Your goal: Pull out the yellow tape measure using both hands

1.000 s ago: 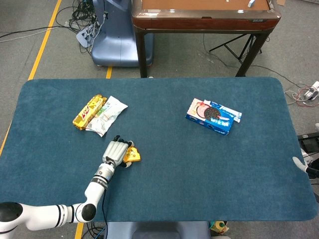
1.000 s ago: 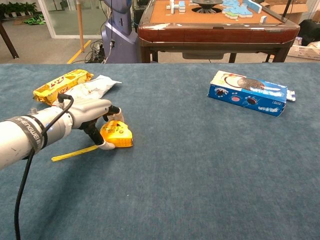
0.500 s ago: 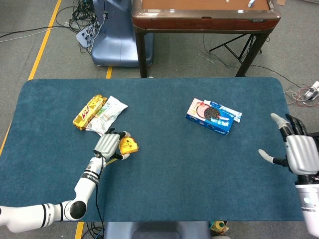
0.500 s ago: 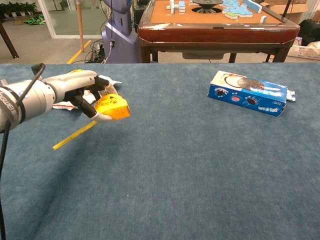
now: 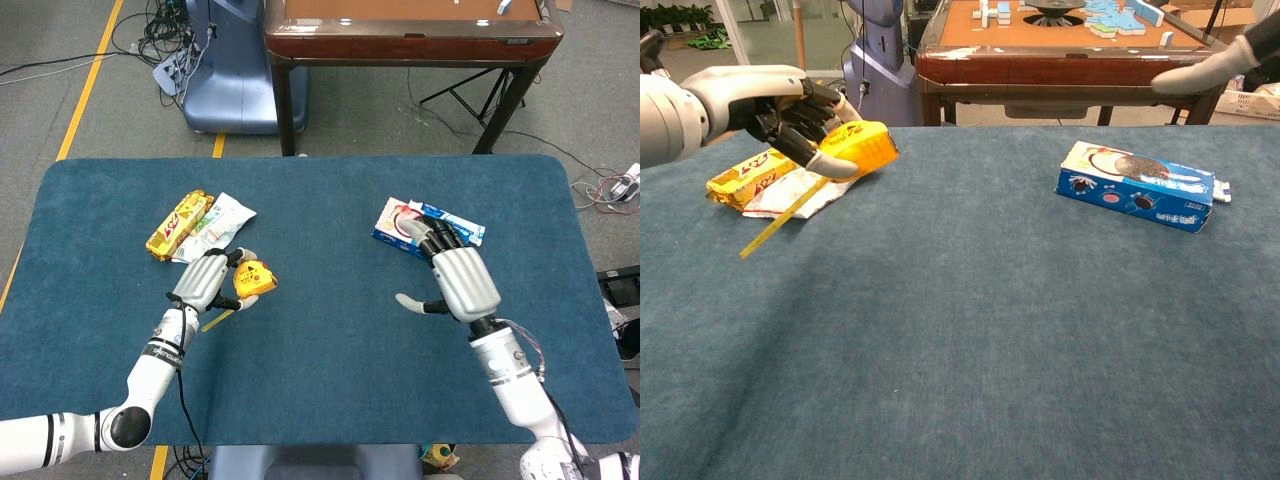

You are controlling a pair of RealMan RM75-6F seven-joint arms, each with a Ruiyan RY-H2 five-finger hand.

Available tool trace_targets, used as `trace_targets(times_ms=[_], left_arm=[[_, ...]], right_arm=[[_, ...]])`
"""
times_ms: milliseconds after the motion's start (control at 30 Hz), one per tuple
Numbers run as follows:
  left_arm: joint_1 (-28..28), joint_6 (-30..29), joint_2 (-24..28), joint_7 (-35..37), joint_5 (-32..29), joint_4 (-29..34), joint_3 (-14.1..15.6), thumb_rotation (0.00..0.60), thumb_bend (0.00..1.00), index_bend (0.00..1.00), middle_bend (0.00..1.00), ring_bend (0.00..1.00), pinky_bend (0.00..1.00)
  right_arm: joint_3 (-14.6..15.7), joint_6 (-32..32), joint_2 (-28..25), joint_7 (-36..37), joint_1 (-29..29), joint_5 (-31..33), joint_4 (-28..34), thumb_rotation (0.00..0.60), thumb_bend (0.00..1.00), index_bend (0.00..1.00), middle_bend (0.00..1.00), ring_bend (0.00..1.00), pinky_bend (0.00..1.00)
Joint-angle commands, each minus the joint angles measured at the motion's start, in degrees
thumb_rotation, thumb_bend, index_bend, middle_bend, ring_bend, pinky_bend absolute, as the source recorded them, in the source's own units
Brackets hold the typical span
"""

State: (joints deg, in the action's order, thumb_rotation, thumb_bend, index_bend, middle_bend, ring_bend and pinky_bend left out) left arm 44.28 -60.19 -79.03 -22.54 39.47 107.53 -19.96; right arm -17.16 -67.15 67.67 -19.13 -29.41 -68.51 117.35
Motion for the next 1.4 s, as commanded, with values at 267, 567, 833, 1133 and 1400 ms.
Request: trace_targets(times_ms=[267, 567, 833, 1133, 1400], left_arm=[[1.1, -2.4, 2.3, 0.8, -2.5, 4.6, -0.7, 0.543, 0.23, 0.47, 0.48, 0.31, 0.13], [1.8, -3.3, 3.3, 1.7, -2.5, 6.2, -0.4, 0.538, 0.23, 0.47, 0.48, 0.31, 0.13], [2.6, -4.0, 3.3, 1.7, -2.3, 6.5, 0.2, 0.533, 0.23, 0.47, 0.48, 0.31, 0.13], [3.6, -4.6, 2.8, 1.3, -2.1, 6.8, 0.8, 0.521, 0.23, 0.47, 0.48, 0.31, 0.13], [4.3, -4.6, 2.4, 1.2, -1.9, 6.5, 1.5, 0.518, 0.23, 0.47, 0.48, 0.31, 0.13]], right_arm=[[-3.1, 1.0, 13.4, -8.5, -10.1, 8.2, -5.1, 0.6, 0.23, 0.12, 0.14, 0.07, 0.07], [-4.8, 0.8, 19.7, -11.8, -15.9, 12.3, -9.5, 0.6, 0.22, 0.12, 0.14, 0.07, 0.07], [-5.5, 0.9, 22.8, -12.6, -19.4, 14.3, -12.3, 0.6, 0.23, 0.12, 0.14, 0.07, 0.07], [-5.6, 0.8, 24.8, -12.6, -21.7, 15.2, -14.3, 0.6, 0.23, 0.12, 0.14, 0.07, 0.07], [-5.4, 0.0, 26.1, -12.7, -22.9, 16.0, -15.4, 0.6, 0.23, 0.12, 0.14, 0.07, 0.07]])
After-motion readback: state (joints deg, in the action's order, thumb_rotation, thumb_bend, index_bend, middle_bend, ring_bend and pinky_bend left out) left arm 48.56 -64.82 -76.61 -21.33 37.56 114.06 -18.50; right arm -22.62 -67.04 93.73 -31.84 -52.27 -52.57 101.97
